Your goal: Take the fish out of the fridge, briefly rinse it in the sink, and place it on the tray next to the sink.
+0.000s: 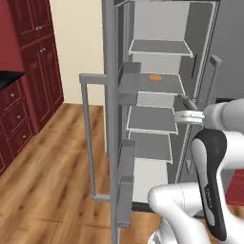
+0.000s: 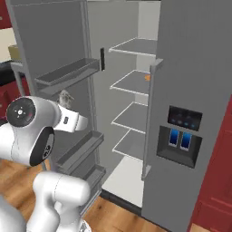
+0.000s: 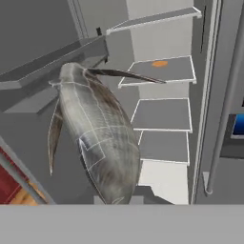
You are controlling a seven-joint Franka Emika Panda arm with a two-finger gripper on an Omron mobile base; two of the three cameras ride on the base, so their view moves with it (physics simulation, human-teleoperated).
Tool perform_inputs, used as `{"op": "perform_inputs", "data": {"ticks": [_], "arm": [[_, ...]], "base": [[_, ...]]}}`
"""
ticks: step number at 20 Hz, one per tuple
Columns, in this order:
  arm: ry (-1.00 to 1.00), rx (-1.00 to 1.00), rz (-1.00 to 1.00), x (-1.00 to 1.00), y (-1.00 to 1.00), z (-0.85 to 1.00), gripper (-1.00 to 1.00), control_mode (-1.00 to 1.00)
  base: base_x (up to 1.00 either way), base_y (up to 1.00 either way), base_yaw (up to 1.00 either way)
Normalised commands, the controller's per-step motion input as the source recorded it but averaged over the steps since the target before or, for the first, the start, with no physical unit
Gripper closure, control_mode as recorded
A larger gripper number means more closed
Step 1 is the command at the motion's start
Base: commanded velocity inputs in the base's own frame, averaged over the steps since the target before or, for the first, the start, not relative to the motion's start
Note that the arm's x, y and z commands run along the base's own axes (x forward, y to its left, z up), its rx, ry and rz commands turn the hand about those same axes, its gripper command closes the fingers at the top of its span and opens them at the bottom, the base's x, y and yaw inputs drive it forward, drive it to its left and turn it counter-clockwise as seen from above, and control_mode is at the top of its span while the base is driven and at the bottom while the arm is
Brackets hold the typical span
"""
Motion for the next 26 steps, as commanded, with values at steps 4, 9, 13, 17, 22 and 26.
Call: {"op": "perform_inputs", "data": {"ticks": [4, 9, 13, 17, 22, 26], "arm": [[0.0, 0.0, 0.0, 0.0, 0.0, 0.0, 1.0, 1.0], [0.0, 0.0, 0.0, 0.0, 0.0, 0.0, 1.0, 1.0], [0.0, 0.0, 0.0, 0.0, 0.0, 0.0, 1.0, 1.0], [0.0, 0.0, 0.0, 0.0, 0.0, 0.0, 1.0, 1.0], [0.0, 0.0, 0.0, 0.0, 0.0, 0.0, 1.0, 1.0], [0.0, 0.0, 0.0, 0.0, 0.0, 0.0, 1.0, 1.0]], "base": [[-1.0, -0.3, 0.64], [-0.89, -0.21, 0.66], [-0.32, 0.0, 0.84], [-0.11, 0.0, 0.89], [0.0, 0.06, 0.92], [0.0, 0.08, 0.93]]}}
